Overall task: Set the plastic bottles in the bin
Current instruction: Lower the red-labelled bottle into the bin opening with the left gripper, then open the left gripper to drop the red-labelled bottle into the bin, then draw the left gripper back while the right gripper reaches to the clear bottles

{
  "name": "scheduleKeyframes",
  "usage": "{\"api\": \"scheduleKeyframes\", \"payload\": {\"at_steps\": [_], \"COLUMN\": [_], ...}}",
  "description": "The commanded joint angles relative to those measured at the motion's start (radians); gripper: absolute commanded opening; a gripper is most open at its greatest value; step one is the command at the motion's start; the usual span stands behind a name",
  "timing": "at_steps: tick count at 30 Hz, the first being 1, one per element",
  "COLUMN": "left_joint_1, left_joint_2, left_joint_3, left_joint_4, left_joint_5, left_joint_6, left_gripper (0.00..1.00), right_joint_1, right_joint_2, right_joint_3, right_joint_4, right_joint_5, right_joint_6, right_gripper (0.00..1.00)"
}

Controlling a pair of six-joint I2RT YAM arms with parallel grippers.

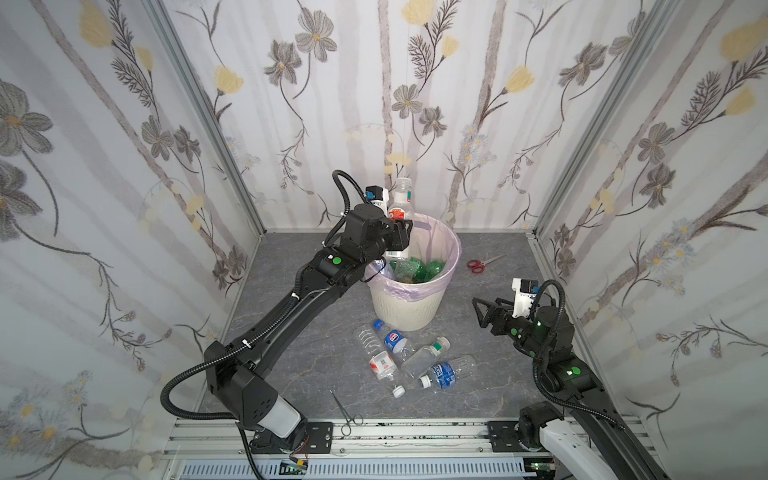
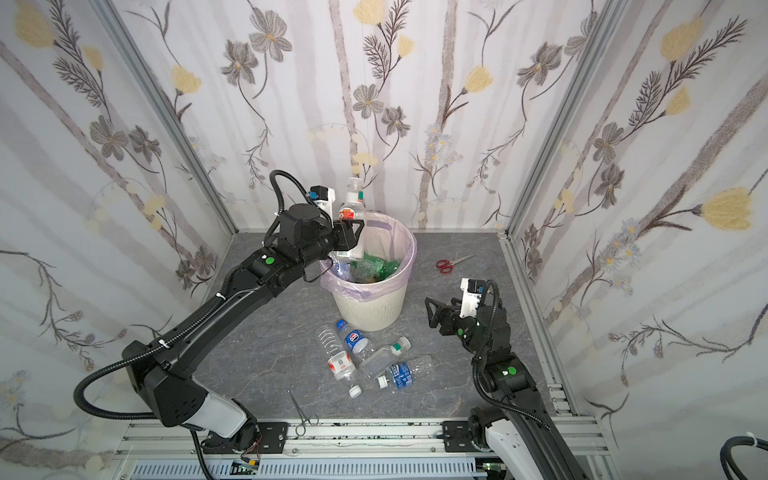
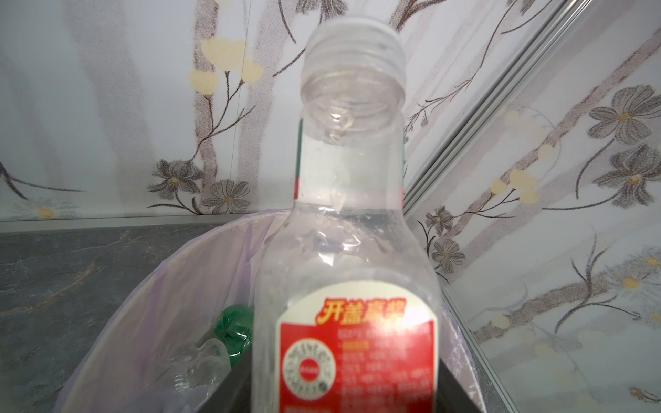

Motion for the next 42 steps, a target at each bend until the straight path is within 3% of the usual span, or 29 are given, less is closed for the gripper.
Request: {"api": "scheduleKeyframes", "payload": {"at_steps": [1, 9, 14, 23, 34, 42], "left_joint_1": [-0.002, -0.001, 0.001, 0.014, 0.045, 0.145], "left_joint_2": [0.016, 0.059, 0.048, -0.038, -0.193, -0.368], "left_joint_3": [0.009, -0.004, -0.056, -0.153, -0.257, -0.437], "left_joint_4": [0.091, 0.133, 0.143, 0.144, 0.141, 0.119], "left_joint_5": [0.02, 0.03, 0.003, -0.003, 0.008, 0.024], "left_joint_6": [0.047, 0.186, 0.219, 0.166, 0.115, 0.073], "left_gripper": [0.55, 0.58, 0.66, 0.8, 0.84, 0.84], "right_joint_1": [-0.001, 0.0, 0.0, -0.001, 0.002, 0.031], "right_joint_2": [-0.015, -0.035, -0.06, -0.104, -0.003, 0.029], "right_joint_3": [-0.015, -0.034, -0.041, -0.041, 0.022, 0.061], "right_joint_4": [0.023, -0.026, -0.087, -0.163, -0.232, -0.328], "right_joint_5": [-0.007, -0.011, 0.025, 0.083, 0.064, 0.048], "right_joint_6": [0.011, 0.036, 0.035, 0.04, 0.021, 0.016], "right_gripper": [0.92, 0.91, 0.91, 0.92, 0.9, 0.87]}}
